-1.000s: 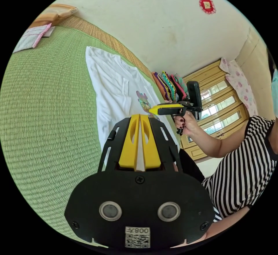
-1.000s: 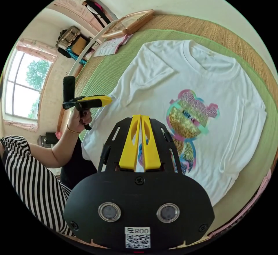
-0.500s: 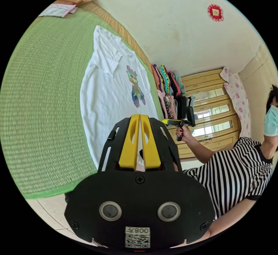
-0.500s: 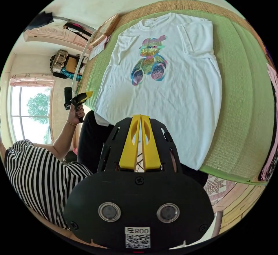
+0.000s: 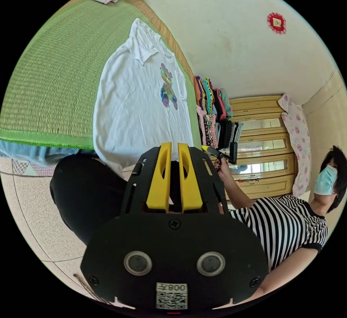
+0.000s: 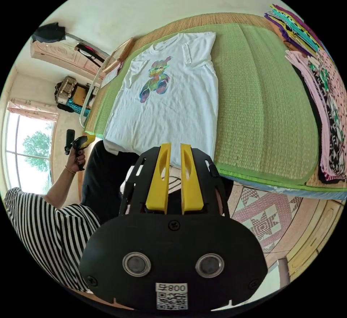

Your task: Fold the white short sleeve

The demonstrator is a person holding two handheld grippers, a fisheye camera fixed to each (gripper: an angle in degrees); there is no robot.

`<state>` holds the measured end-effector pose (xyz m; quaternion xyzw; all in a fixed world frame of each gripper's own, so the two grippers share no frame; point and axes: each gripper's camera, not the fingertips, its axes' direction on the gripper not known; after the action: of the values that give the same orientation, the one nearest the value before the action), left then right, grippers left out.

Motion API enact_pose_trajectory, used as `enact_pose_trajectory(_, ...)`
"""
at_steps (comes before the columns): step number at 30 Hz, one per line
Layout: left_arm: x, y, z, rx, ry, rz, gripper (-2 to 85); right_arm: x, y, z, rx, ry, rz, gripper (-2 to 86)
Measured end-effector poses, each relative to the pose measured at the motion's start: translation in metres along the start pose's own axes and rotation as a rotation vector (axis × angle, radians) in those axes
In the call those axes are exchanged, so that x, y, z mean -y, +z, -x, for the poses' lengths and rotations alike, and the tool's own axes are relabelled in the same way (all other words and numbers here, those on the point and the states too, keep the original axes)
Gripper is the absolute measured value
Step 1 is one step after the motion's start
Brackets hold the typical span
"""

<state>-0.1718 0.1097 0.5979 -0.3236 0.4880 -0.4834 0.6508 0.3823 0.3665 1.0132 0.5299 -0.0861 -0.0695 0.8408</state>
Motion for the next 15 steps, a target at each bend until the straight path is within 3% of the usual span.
enact_pose_trajectory(9,0.017,0.044,-0.009,-0.008,0.027,0.043,3.3,0.094,0.033,0.052,-0.299,-0.281,0.006,7.1)
enact_pose_trajectory(15,0.029,0.068,0.003,-0.020,-0.001,0.089,3.3,0.142,0.066,0.058,-0.379,-0.369,0.027,7.3)
